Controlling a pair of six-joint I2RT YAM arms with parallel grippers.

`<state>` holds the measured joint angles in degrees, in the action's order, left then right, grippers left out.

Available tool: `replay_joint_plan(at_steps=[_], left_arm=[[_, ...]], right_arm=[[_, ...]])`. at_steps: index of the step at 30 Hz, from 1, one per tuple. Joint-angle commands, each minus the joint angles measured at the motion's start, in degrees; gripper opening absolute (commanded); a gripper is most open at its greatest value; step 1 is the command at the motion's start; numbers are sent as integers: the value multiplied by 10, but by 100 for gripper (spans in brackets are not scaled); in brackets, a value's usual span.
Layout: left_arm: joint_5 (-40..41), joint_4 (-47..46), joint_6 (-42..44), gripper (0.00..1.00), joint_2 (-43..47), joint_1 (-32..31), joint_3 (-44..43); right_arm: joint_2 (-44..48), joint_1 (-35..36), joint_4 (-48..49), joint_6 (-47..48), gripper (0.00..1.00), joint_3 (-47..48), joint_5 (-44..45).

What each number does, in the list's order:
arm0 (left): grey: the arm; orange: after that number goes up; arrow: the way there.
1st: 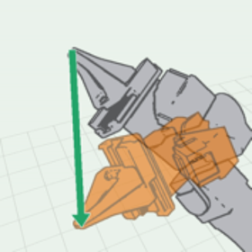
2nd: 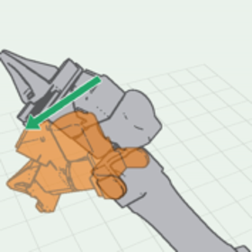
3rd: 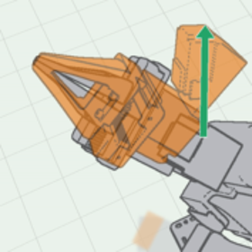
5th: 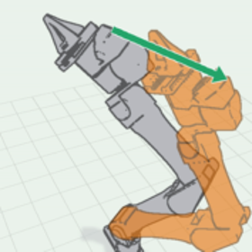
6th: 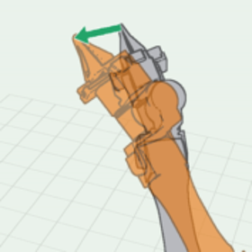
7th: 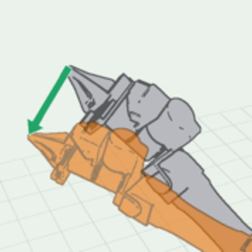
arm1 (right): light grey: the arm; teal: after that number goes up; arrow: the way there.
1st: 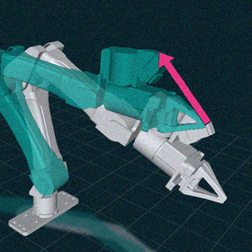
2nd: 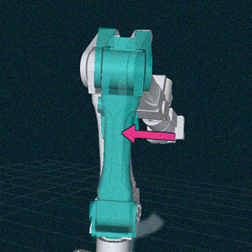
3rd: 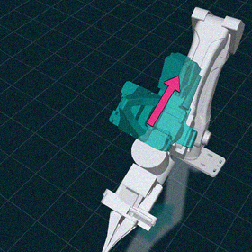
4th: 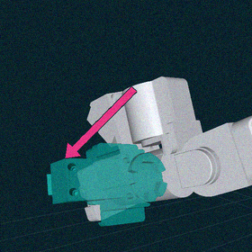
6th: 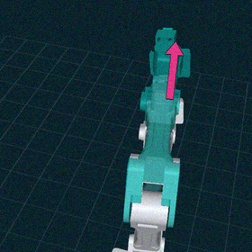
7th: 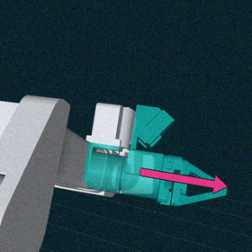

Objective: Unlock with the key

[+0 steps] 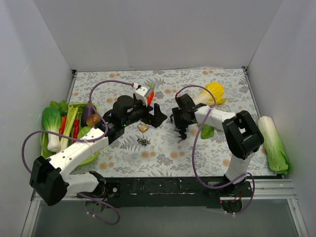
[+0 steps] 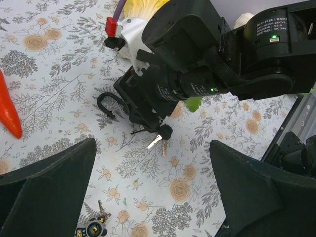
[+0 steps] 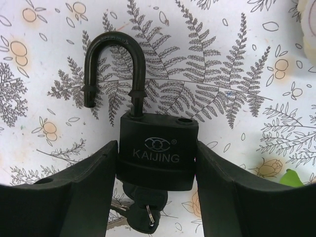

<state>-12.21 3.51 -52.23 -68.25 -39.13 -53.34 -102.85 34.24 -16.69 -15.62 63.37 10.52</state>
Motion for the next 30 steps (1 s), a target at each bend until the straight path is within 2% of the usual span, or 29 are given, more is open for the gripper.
replay_joint_plan(at_steps=[1, 6, 12, 16, 20, 23, 30], left_arm=[[15, 9, 9, 98, 8, 2, -23], [18, 10, 5, 98, 7, 2, -24], [25, 13, -2, 98, 5, 2, -26], [19, 12, -18, 98, -3, 2, -26], [9, 12, -32, 98, -15, 2, -28], [4, 12, -43, 98, -24, 2, -28], [-45, -19, -56, 98, -38, 2, -12]], right_arm=[[-17, -7, 0, -28, 50, 33, 28], [-26, -37, 21, -59, 46, 45, 13], [-38, -52, 45, -78, 46, 65, 29], [-53, -65, 47, -83, 57, 97, 25], [-57, -73, 60, -81, 72, 115, 5], [-54, -74, 59, -70, 79, 126, -19], [2, -73, 85, -54, 85, 83, -63]])
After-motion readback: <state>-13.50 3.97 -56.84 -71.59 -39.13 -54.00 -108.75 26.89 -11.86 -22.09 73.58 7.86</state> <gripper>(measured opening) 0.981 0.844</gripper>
